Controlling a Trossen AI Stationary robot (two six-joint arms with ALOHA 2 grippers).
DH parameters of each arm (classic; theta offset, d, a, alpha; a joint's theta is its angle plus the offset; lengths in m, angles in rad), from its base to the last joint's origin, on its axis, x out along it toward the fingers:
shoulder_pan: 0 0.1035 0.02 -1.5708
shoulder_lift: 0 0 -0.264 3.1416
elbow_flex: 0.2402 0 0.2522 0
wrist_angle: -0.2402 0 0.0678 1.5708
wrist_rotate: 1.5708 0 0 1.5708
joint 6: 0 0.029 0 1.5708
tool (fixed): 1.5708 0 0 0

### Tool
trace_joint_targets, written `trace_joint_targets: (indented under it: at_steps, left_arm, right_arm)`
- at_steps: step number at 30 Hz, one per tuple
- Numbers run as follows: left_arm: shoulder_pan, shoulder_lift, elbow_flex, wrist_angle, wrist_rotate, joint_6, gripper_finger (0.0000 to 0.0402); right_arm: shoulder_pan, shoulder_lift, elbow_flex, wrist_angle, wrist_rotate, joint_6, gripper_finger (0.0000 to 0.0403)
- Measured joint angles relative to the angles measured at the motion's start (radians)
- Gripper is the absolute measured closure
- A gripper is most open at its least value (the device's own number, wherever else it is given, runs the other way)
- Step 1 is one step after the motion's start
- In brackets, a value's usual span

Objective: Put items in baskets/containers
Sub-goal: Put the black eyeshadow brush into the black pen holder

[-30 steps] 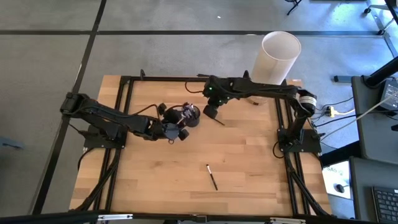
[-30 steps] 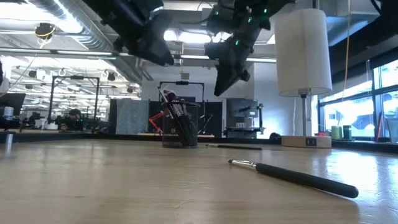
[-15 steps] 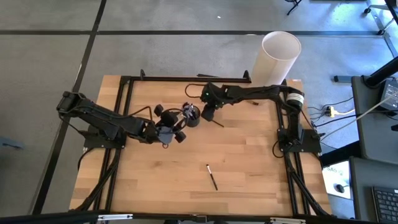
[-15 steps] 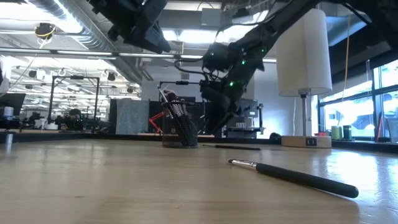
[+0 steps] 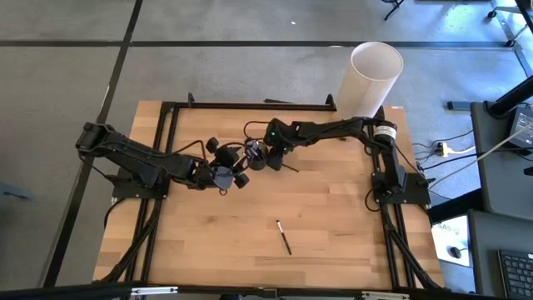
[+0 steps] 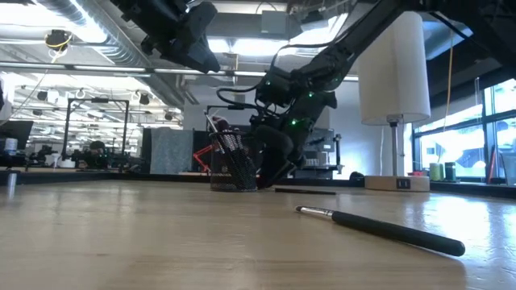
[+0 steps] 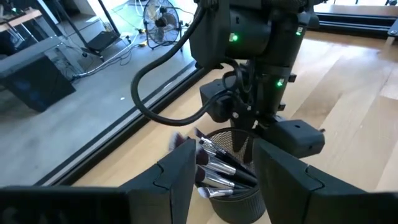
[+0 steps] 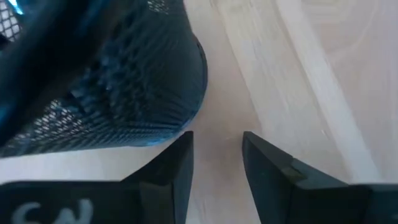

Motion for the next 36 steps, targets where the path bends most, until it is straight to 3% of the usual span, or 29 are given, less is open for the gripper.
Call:
trace_joint_targets:
  at_steps: [14, 36]
  left_arm:
    - [0.000, 0.000, 0.000, 0.001, 0.005, -0.008, 0.0247]
    - [-0.001, 0.000, 0.000, 0.001, 0.007, -0.008, 0.0247]
  right_arm:
    - [0.048, 0.006, 0.000, 0.014, -0.066, 0.012, 0.0268]
    - [0.149, 0.006, 0.002, -0.023, -0.036, -0.044, 0.0268]
